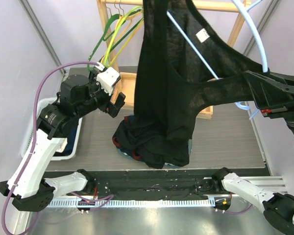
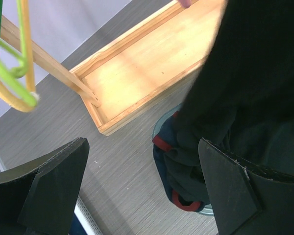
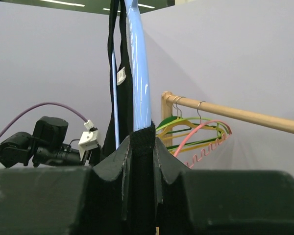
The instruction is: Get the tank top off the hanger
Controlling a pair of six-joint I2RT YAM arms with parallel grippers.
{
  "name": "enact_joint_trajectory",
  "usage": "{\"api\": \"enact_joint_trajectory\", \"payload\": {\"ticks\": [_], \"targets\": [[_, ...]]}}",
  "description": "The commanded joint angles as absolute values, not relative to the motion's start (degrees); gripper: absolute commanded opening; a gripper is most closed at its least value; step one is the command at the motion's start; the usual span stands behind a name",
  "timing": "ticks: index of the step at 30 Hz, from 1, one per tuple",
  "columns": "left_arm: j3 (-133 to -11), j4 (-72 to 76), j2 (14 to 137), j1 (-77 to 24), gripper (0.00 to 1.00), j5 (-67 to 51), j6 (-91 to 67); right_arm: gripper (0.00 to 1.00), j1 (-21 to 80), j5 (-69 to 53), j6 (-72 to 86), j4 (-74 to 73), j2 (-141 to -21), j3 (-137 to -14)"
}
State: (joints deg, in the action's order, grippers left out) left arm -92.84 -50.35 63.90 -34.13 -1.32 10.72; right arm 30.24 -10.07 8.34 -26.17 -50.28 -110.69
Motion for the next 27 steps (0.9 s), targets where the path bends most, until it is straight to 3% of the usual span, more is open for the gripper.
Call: {"api": "enact_joint_trajectory", "payload": {"ticks": [1,8,17,27], "targets": [[-92.99,-48.25,62.23,-33.49,1.0,-2.9,9.84,0.01,30.32,-11.87,10.63,-22.76,-51.86,-110.92],[-92.46,-49.65,60.3,-32.87,1.0,-2.99,9.76,0.01,30.32,-13.18,8.8,-24.25,-54.14,-111.18],[-87.45,-55.46,51.34,-32.87,1.0,-3.94,14.49,0.01,30.32,-17.31,4.75,-31.9,-50.02,-100.12],[-96.59,-53.88,48.43,-32.52,1.0,-11.75,9.76,0.01,30.24,-24.6,0.35,-38.93,-46.23,-93.52]]}}
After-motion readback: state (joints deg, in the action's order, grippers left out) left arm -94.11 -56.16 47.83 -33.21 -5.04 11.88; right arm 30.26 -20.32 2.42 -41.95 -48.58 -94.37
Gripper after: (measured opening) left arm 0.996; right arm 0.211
